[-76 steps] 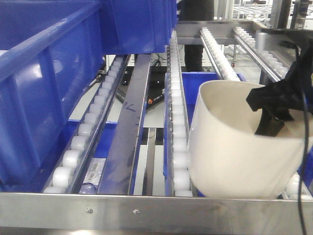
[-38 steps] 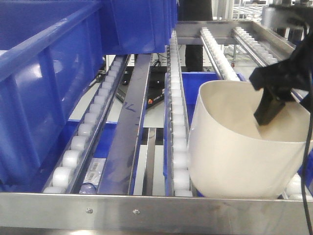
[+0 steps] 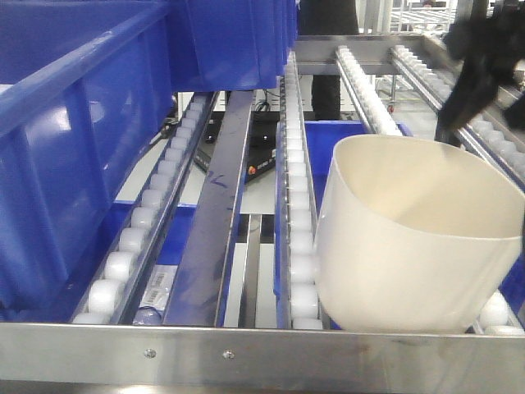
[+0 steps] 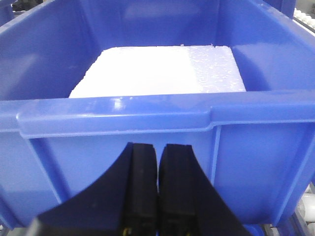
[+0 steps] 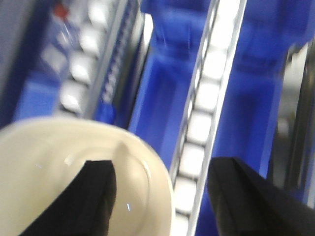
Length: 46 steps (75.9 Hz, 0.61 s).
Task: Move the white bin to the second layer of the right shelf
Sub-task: 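Open the right gripper and lift it out of the bin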
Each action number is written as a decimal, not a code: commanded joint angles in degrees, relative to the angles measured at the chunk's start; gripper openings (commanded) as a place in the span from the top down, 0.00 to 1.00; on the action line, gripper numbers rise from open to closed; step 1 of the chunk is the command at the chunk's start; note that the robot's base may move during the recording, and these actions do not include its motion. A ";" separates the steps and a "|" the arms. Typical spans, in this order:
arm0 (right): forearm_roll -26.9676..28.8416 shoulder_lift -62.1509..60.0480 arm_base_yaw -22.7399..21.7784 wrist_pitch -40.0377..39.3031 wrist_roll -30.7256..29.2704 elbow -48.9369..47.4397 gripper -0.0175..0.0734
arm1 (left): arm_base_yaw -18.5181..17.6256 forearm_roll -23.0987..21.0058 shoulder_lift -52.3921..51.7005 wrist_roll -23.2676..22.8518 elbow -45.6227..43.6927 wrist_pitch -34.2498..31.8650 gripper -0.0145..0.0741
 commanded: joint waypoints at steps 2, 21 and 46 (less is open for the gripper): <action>0.00 -5.35 -0.43 -6.37 -0.09 -1.82 0.26 | -0.15 0.00 -0.80 -0.30 2.11 -5.01 0.74; 0.00 -17.03 -10.19 -9.56 -0.09 1.72 0.48 | -0.15 0.00 -0.80 -0.30 2.11 -5.01 0.74; 0.00 -34.59 -17.14 -11.58 -0.09 12.68 0.75 | -0.15 0.00 -0.80 -0.30 2.11 -5.01 0.74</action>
